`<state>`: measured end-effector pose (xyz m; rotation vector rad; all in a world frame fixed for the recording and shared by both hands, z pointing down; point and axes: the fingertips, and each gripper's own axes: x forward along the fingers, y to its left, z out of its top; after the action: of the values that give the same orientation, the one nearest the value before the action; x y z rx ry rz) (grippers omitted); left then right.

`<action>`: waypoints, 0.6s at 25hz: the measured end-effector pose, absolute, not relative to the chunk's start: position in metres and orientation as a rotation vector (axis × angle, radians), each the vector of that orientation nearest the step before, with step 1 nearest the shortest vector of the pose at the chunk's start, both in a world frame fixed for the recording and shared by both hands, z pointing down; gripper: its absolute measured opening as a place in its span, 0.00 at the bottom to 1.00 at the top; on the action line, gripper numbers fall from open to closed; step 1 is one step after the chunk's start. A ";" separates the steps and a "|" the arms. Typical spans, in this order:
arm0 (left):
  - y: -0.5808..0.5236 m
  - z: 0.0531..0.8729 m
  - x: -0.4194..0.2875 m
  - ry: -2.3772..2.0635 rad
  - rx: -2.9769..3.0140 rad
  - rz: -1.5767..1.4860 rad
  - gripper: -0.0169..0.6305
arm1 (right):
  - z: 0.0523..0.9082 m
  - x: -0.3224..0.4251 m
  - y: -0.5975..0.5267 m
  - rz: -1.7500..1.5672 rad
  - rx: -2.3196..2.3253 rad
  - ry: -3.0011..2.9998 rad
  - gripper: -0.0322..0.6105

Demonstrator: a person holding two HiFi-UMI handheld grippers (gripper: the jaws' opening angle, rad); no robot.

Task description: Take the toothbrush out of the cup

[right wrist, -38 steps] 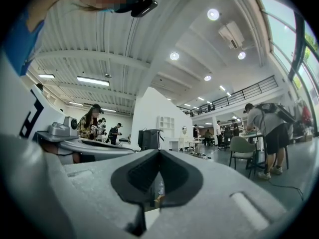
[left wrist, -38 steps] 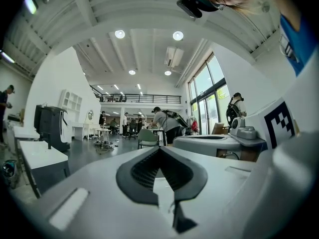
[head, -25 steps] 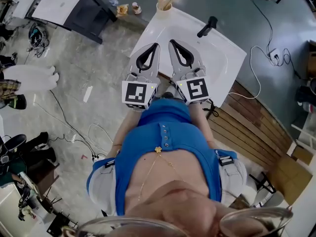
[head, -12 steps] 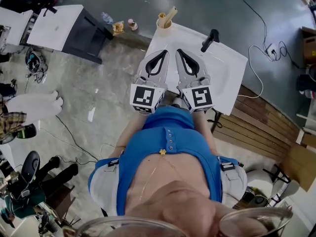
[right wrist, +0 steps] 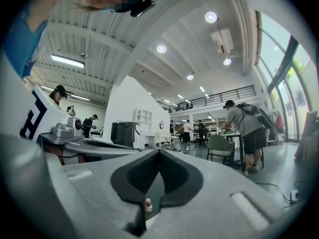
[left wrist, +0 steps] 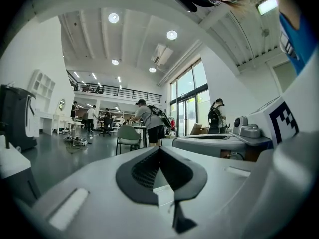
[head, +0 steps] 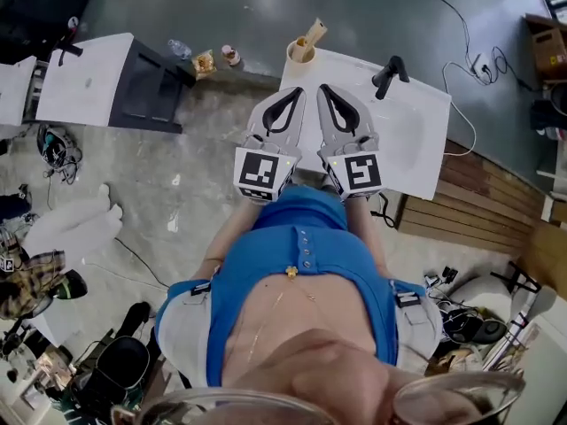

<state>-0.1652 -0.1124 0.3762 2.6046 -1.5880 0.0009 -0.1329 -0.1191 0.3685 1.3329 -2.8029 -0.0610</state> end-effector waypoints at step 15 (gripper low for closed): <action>-0.141 0.389 -0.170 -1.274 2.747 0.030 0.03 | 0.384 -0.145 -0.130 -0.017 1.589 -2.593 0.05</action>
<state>-0.1700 -0.1409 0.3893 2.7466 -1.2740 0.0304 -0.1447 -0.1299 0.3839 1.5895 -2.5932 -0.0172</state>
